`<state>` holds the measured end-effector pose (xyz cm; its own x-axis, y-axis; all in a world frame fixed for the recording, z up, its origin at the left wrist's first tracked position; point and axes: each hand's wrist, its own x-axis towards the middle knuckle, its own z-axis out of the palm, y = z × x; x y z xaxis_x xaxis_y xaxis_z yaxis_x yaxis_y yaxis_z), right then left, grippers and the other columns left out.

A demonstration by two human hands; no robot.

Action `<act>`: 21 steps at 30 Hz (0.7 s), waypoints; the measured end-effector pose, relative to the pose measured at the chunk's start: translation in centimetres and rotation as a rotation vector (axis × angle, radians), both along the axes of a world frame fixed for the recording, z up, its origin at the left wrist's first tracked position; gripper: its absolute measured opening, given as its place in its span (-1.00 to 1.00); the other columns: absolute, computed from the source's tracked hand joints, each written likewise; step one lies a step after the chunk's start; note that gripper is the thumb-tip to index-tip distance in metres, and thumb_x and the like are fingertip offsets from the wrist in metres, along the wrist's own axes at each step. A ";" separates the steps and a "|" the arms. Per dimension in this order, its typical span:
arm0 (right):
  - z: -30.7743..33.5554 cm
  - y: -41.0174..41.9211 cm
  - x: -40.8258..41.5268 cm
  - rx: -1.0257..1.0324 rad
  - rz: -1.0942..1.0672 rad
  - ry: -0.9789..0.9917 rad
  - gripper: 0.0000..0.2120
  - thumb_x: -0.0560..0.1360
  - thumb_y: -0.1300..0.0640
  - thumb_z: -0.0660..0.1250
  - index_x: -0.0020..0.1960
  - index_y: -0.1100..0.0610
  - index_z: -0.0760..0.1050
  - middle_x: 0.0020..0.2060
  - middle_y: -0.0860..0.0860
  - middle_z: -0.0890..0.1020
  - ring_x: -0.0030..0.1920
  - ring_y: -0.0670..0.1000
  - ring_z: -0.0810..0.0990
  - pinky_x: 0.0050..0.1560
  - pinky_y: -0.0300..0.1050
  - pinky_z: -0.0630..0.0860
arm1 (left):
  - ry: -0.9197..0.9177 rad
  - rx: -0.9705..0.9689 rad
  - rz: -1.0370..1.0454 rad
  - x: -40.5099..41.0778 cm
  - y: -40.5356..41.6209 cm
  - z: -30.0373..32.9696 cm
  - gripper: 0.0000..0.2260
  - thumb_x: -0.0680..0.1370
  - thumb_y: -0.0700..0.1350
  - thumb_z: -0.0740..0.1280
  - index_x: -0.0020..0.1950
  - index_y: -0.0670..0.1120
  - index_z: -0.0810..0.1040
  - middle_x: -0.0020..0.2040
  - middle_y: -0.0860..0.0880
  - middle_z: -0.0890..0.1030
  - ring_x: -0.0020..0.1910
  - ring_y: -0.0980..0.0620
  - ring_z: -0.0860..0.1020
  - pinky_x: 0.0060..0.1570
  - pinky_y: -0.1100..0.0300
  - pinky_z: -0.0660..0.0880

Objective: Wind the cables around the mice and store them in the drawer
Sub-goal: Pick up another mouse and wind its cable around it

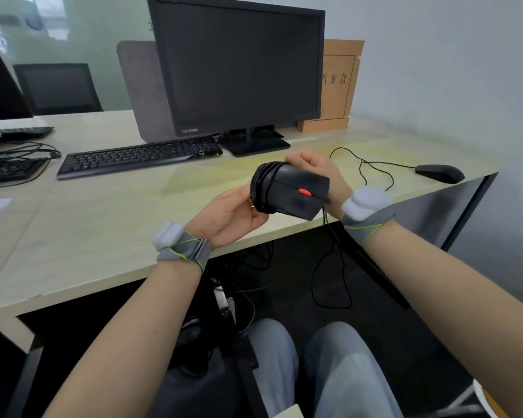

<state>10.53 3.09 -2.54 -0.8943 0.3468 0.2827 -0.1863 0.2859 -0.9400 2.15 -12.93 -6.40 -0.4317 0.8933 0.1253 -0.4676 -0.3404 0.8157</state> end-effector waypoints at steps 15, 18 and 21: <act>-0.4 -4.9 -1.0 -0.058 0.025 -0.334 -0.90 0.54 0.21 0.17 -0.01 0.14 0.46 -0.49 -0.05 0.39 -0.52 -0.08 0.46 -0.46 -0.34 0.40 | 0.403 -0.111 0.650 -1.4 2.1 1.9 -0.83 0.61 -0.20 0.16 0.11 -0.20 0.49 -0.14 -0.02 0.55 -0.19 0.13 0.48 -0.03 0.26 0.47; 0.0 -4.1 -0.3 -0.390 0.172 -0.408 -0.94 0.51 0.17 0.27 -0.14 0.12 0.44 -0.55 -0.09 0.46 -0.42 -0.09 0.61 -0.28 -0.23 0.53 | 0.614 -0.243 0.731 -1.7 1.8 2.2 -0.73 0.60 -0.18 0.20 0.27 -0.24 0.44 -0.08 -0.02 0.54 -0.10 0.11 0.51 0.06 0.26 0.50; 0.3 -3.5 0.3 -0.661 0.296 -0.401 -0.92 0.53 0.14 0.18 -0.10 0.12 0.41 -0.56 -0.09 0.46 -0.38 -0.07 0.63 -0.33 -0.27 0.56 | 0.778 -0.308 0.785 -1.8 1.4 2.8 -0.73 0.58 -0.16 0.23 0.26 -0.19 0.47 -0.12 0.07 0.55 -0.15 0.17 0.51 -0.04 0.32 0.50</act>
<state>10.83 -0.43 -2.20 -0.9643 0.0637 -0.2569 0.2182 -0.3576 -0.9080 0.33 -11.52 -3.63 -0.7850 0.4512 0.4245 0.4524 -0.0508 0.8904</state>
